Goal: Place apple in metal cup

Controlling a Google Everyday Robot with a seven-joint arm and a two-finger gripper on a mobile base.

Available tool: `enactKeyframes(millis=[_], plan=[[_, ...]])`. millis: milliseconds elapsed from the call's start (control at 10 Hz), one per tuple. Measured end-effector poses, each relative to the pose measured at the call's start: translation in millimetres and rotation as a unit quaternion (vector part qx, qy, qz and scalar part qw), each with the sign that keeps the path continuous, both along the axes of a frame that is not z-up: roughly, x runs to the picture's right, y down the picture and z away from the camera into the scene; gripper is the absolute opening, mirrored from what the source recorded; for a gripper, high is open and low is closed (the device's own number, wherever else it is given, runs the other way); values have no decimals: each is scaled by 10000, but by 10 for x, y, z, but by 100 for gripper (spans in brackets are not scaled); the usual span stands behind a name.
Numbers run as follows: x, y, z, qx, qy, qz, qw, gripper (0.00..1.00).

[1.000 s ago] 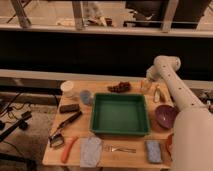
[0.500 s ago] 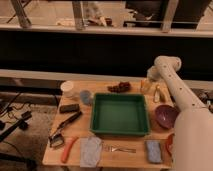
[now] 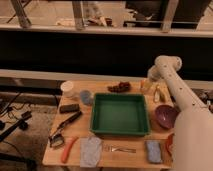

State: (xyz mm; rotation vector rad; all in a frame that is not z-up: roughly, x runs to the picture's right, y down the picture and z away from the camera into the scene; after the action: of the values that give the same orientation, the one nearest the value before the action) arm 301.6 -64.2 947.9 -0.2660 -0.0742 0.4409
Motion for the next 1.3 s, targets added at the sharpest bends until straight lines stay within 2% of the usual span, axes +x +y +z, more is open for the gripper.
enactKeyframes(millis=[500, 1300], plan=[[177, -65, -89, 73, 137, 153, 9998, 80], [358, -140, -177, 156, 326, 247, 9990, 80]])
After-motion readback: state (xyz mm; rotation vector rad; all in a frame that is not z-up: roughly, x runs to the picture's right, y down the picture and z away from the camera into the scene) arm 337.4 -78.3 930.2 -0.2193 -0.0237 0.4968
